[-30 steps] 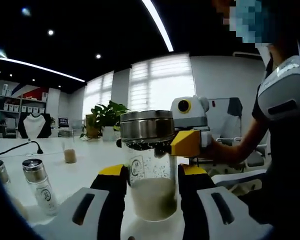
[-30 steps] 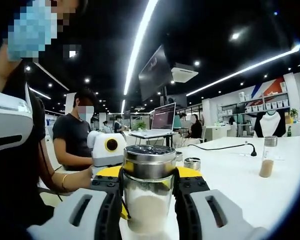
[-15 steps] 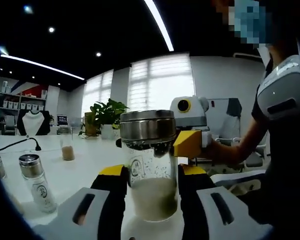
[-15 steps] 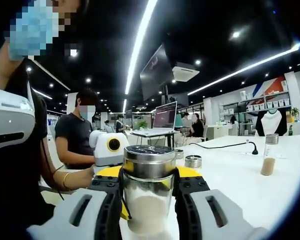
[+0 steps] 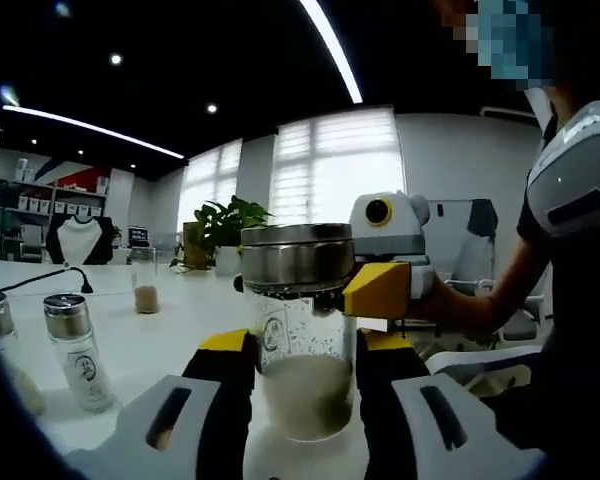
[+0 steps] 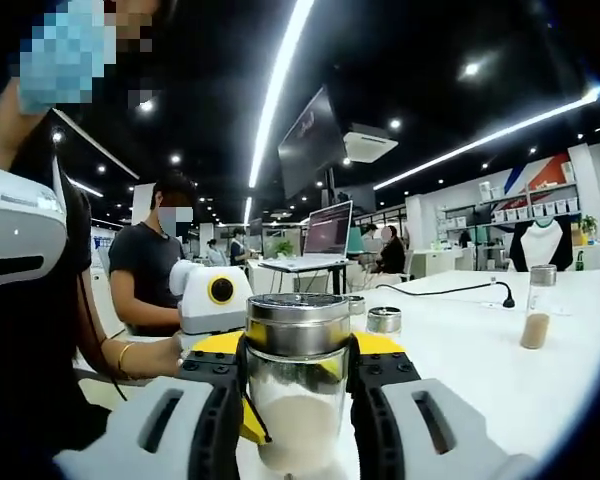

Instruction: Rotate the seasoning bottle until the label or dispensing opening points toward the visible target arrow and the bottle remains upright within the marked orientation range

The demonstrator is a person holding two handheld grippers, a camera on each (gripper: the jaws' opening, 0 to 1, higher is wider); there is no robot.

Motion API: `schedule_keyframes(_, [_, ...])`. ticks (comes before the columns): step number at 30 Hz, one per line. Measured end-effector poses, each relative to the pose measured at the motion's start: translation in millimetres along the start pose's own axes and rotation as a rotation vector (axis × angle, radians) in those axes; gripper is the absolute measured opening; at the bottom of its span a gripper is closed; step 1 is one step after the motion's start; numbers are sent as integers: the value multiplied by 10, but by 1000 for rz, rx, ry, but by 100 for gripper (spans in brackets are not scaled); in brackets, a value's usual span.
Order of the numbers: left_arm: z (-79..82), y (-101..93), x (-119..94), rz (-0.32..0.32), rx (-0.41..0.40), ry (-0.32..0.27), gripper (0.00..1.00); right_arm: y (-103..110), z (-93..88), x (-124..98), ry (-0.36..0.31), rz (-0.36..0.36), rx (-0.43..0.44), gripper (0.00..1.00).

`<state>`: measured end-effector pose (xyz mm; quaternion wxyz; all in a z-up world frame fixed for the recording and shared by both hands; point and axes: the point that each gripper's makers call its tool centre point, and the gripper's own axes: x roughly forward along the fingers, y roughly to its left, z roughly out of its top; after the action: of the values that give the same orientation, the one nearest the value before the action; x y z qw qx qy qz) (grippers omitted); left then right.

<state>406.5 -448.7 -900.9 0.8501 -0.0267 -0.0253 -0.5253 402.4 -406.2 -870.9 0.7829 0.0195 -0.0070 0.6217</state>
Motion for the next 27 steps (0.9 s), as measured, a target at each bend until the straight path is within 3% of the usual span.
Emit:
schedule_keyframes(4, [18,8,19,52,11,-19,42,-22,21,-4,-7,-24,6,39])
schedule_keyframes(10, [49,10,27,76,-14,-51,42,-36,45,-28,-34,-63,11,39])
schedule_keyframes(22, [90,44,115,132,43,-36,42,-149,70,-113,-64,-179,32,39])
schedule_keyframes(27, [86,62,150,166,49,-39,41,-196,50,-144,-46,-214,25,39])
